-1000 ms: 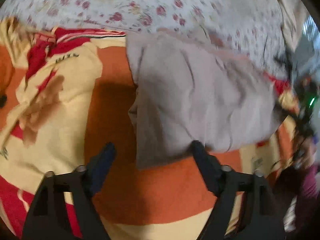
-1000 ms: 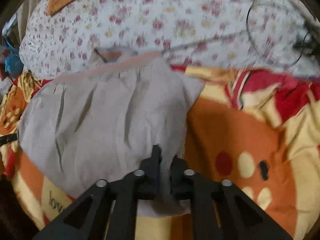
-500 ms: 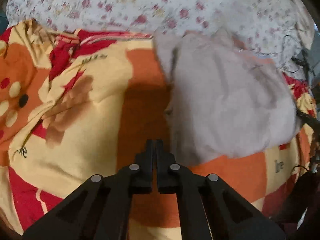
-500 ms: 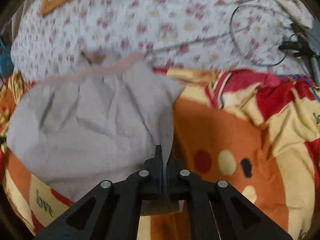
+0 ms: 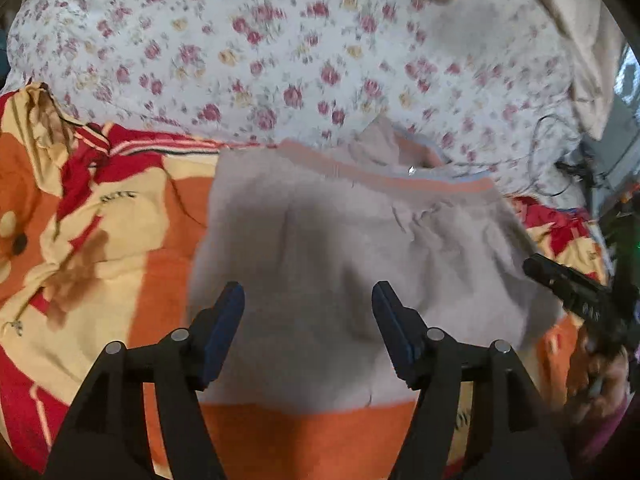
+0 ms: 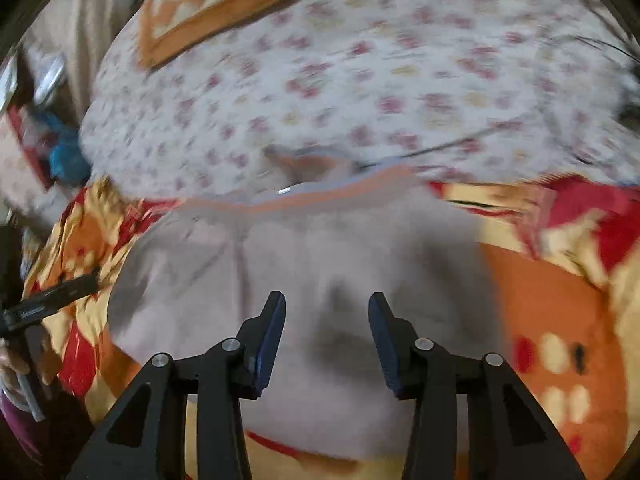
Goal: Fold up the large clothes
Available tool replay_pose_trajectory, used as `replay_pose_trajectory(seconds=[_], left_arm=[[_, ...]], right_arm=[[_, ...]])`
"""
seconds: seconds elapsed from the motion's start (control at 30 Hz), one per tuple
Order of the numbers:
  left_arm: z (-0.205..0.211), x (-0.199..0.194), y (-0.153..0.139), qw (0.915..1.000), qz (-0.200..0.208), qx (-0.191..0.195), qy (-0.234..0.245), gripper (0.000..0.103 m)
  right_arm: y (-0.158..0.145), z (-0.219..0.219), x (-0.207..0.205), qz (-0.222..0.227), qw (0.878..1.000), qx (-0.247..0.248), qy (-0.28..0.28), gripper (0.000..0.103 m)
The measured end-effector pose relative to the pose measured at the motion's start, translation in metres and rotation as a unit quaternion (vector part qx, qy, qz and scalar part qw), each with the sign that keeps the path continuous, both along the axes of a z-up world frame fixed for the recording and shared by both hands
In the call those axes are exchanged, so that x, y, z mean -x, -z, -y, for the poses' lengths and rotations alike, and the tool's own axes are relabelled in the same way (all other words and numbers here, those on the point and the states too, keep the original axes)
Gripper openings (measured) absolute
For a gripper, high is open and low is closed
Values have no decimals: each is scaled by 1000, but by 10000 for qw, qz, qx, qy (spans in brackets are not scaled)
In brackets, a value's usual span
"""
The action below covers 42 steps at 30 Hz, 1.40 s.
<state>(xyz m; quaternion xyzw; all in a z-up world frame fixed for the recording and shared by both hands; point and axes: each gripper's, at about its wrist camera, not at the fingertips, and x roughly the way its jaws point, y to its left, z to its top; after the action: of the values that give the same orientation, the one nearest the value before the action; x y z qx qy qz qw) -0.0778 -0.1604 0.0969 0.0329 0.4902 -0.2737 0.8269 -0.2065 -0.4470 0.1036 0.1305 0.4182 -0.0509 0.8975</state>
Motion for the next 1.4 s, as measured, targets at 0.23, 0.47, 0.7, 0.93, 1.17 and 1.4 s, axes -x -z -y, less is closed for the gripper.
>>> replay_pose_trajectory(seconds=[0.23,0.47,0.7,0.93,1.17,1.4], left_arm=[[19,-27,46,9970,285,-549,-461,67],[14,-33,47,9967,388,-494,-508,73],[15,-30,45,9961,418,-533,-563,74],[17,-30,44,9960,422,-592,-510,75],[16,-30,45,9965,379,-582,-466,76],[15,-29,46,9964,382,-576,-501,77]], right_arm=[[51,-30,-71,-385,9972,629,-152,41],[67,-15,-98,-528,9971,468,268,41],[44,-48,-86,-239,9994,-43,-256,45],[84,-66,-133,-620,9963,587,-67,43],[64,-64,-113,-505,9967,629,-38,44],[50,-58,-67,-470,9968,637,-97,49]])
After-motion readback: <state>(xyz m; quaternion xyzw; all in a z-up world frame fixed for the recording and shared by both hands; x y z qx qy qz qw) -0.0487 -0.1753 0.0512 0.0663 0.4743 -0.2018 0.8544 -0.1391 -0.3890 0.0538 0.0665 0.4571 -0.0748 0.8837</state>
